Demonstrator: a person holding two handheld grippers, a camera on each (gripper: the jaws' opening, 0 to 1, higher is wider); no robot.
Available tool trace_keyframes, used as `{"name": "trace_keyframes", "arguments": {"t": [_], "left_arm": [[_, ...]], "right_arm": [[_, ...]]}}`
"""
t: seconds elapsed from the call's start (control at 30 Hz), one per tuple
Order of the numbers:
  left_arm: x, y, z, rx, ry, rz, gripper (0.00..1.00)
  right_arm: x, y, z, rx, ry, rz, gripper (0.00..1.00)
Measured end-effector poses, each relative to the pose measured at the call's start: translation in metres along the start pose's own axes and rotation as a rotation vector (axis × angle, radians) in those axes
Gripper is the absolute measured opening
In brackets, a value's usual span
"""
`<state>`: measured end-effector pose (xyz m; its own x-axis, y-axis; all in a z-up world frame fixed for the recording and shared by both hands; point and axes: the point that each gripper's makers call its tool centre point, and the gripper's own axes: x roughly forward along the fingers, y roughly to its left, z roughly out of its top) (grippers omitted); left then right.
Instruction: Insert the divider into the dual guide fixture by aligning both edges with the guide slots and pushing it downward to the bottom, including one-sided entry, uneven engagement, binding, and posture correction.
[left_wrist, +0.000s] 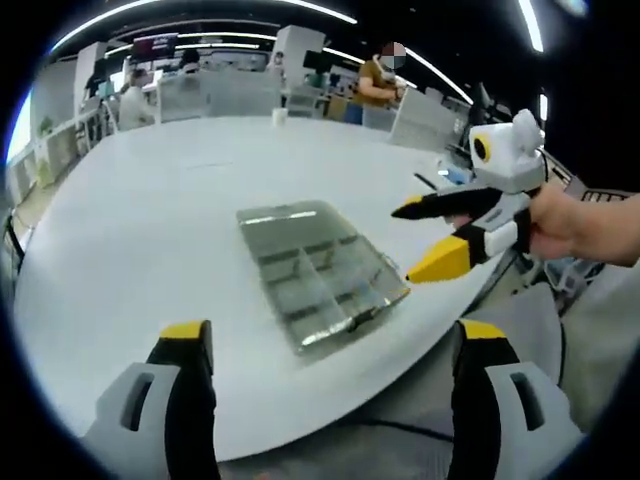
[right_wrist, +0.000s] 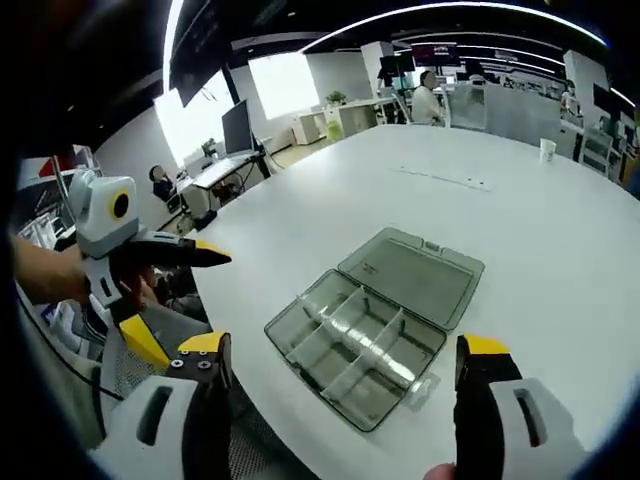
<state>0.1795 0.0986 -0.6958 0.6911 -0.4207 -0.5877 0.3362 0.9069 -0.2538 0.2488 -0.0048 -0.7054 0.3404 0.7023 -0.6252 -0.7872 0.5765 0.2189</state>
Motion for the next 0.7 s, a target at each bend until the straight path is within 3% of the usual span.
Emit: {"name": "trace_keyframes", "arguments": {"t": [0.17,0.2,0.33,0.7], "left_arm": [[-0.001,0.002,0.001,-0.011,-0.012,0.014,0.99],[-0.002,0.002,0.002,-0.017,-0.016,0.019,0.99],[-0.005,0.004,0.004,-0.036,-0.033,0.03,0.99],[-0.011,0.011,0.007,-0.046,-0.079,0.078,0.99]], "right_arm": [[-0.008,0.002,0.003,0.015,-0.031,-0.013,0.93],[-0.01,0.002,0.008,0.052,-0.075,-0.015,0.94],[-0.018,0.0,0.006,0.023,-0.085,-0.042,0.95],[-0.037,0.002,0.009,0.06,-0.154,-0.1,0.97]]}}
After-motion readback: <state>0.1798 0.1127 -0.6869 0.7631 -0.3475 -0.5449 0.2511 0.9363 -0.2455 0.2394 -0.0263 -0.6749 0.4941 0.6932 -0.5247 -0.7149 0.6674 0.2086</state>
